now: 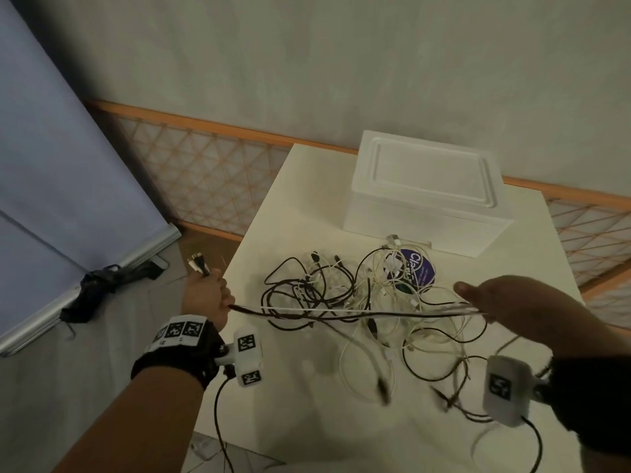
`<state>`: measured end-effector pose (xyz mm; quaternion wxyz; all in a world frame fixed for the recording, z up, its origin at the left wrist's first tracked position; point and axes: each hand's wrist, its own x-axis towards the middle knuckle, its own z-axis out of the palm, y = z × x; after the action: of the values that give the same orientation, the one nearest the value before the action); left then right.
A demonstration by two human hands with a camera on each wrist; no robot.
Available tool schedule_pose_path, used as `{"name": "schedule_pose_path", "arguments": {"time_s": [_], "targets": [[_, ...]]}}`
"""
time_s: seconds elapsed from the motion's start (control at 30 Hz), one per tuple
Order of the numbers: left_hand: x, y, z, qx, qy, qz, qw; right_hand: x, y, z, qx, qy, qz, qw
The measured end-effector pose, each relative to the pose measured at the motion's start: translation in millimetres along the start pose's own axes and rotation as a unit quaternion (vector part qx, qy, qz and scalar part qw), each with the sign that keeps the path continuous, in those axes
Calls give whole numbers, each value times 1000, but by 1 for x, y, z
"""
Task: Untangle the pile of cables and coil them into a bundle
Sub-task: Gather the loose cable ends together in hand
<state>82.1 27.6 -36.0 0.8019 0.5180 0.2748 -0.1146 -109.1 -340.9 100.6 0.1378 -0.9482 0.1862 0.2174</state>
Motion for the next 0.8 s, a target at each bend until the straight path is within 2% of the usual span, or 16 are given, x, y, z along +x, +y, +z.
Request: {"name": "schedule_pose_path", "arguments": {"time_s": [0.1,0.2,0.27,0.33,0.4,0.5,0.57,0.6,0.63,0.67,0.7,0.77,0.8], "targets": [[2,-9,-2,11,-6,-13,1000,7,8,9,35,42,-55,997],[-10,-9,9,26,-25,-48,998,22,-14,35,41,74,-109,990],[-34,-10,28,71,-92,-53,992,29,-37,54,56,90,-148,983],[-66,-17,53,176,-196,-14,965,33,-63,67,69,88,-190,975],[-97,-29,76,299,-300,39,905,36,-87,74,71,84,-212,971],[-120,-44,98,455,-443,93,767,41,-107,73,47,93,-234,967],[-118,-39,104,553,-451,162,682,40,-104,67,77,91,-228,966],[-118,-28,106,584,-440,174,659,39,-96,64,94,88,-216,968],[-114,-16,105,605,-419,177,653,38,-86,61,96,88,-199,971],[-111,-4,103,609,-390,185,666,38,-74,59,86,89,-178,976],[-104,8,99,587,-359,176,704,38,-60,58,81,91,-155,980],[-90,36,91,471,-309,145,813,38,-35,62,83,95,-117,985],[-86,50,88,401,-293,130,858,38,-25,67,85,92,-100,987]]}}
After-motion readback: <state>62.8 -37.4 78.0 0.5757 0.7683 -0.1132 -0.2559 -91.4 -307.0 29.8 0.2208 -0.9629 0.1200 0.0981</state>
